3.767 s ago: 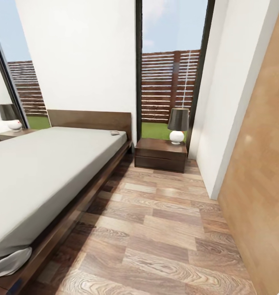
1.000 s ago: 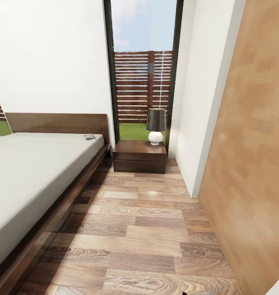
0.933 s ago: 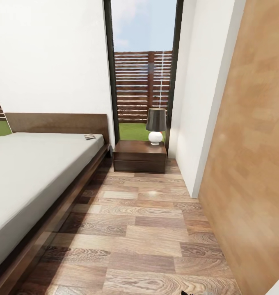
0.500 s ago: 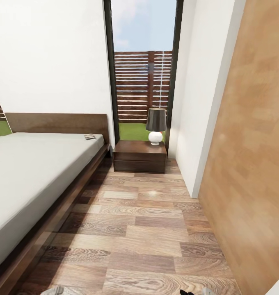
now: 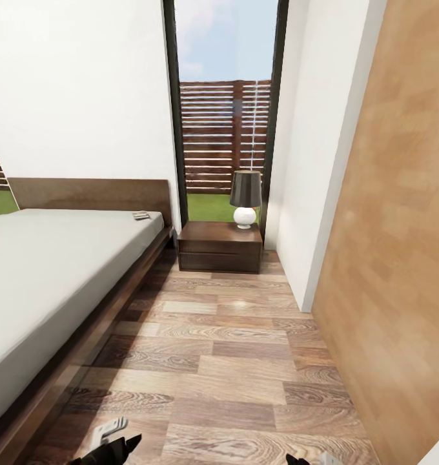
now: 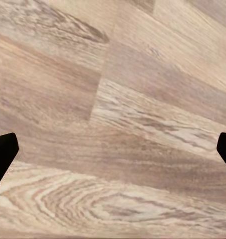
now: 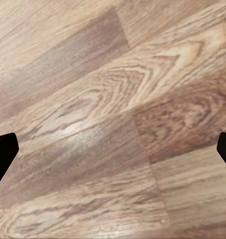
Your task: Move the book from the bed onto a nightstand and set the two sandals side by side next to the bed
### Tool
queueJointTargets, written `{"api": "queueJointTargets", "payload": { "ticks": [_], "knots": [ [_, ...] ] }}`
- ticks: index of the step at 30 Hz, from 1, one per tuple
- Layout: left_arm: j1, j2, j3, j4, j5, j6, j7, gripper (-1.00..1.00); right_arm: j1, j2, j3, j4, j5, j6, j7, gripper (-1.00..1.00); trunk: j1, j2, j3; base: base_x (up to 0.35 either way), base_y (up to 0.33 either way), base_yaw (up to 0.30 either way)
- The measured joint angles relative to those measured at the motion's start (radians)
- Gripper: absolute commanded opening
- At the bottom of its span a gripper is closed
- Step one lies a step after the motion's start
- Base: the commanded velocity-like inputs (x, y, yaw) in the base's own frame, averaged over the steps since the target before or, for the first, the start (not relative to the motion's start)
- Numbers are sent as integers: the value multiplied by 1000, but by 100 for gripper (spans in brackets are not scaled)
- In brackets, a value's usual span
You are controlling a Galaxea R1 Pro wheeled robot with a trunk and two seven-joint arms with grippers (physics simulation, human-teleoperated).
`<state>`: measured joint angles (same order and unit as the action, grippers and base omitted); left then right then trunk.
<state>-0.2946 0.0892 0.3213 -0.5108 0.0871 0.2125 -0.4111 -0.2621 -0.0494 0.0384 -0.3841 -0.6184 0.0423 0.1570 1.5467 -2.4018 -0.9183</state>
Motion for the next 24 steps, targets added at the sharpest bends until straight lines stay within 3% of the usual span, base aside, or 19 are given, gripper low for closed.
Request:
{"api": "queueJointTargets", "payload": {
  "ticks": [8,16,24],
  "knots": [
    [-4,-33,-3,-40,-1,6,95,100,0,0,-4,0,-3,-19,-1,100,0,0,0,0,0,0],
    [-4,-65,-6,-55,-5,9,118,100,0,-2,-4,1,-2,-44,-2,100,0,0,0,51,-87,0],
    [-4,-76,-7,-58,-6,10,120,100,0,-2,-2,2,2,-49,-2,100,0,0,0,161,-206,0]
  ]
}}
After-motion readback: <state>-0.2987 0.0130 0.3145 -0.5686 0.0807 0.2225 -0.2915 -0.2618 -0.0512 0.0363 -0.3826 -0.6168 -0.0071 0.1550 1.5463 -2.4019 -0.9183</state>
